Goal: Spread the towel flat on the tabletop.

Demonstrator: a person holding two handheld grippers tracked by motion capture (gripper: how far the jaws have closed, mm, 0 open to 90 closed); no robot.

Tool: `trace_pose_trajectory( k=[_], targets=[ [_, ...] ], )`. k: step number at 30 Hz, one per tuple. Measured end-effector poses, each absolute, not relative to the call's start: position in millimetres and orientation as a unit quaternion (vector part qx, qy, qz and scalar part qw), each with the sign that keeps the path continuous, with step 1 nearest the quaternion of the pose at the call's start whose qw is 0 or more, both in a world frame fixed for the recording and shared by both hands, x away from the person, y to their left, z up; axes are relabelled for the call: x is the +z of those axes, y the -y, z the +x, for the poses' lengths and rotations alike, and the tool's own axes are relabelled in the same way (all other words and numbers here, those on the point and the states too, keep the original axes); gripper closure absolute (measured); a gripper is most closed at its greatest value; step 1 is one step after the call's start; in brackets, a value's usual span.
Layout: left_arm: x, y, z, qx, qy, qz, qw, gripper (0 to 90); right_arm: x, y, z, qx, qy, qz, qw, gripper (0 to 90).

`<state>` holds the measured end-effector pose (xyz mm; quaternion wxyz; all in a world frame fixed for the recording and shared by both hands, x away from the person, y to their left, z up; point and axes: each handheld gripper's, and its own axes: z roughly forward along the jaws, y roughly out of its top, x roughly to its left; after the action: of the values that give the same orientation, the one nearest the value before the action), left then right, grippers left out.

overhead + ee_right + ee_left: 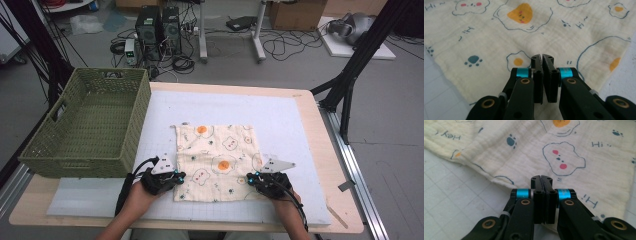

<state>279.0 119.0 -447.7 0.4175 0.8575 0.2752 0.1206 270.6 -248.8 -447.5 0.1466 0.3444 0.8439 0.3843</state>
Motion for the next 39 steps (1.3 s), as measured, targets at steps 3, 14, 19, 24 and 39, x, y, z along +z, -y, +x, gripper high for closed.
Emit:
trace_pose_trajectory(
  k=[3, 14, 19, 24, 39],
  targets=[
    [-444.9, -123.1, 274.0, 0.107, -0.270, 0.865, 0.410, 88.7, -444.7, 248.2, 264.6, 0.378, -0.851, 0.338, 0.135, 88.1],
    [-434.8, -136.9, 283.2, 0.114, -0.305, 0.838, 0.438, 54.1, -437.5, 250.7, 250.5, 0.396, -0.845, 0.335, 0.132, 64.2],
    [-429.3, -133.7, 319.2, 0.143, -0.346, 0.806, 0.458, 47.3, -433.2, 255.5, 255.9, 0.405, -0.832, 0.344, 0.159, 58.5],
    [-430.1, -129.4, 352.2, 0.182, -0.393, 0.779, 0.453, 47.5, -433.7, 261.8, 259.7, 0.405, -0.822, 0.358, 0.179, 51.8],
    [-449.7, -109.8, 380.5, 0.230, -0.398, 0.802, 0.383, 81.2, -434.2, 267.6, 300.1, 0.382, -0.801, 0.400, 0.229, 48.5]
  ],
)
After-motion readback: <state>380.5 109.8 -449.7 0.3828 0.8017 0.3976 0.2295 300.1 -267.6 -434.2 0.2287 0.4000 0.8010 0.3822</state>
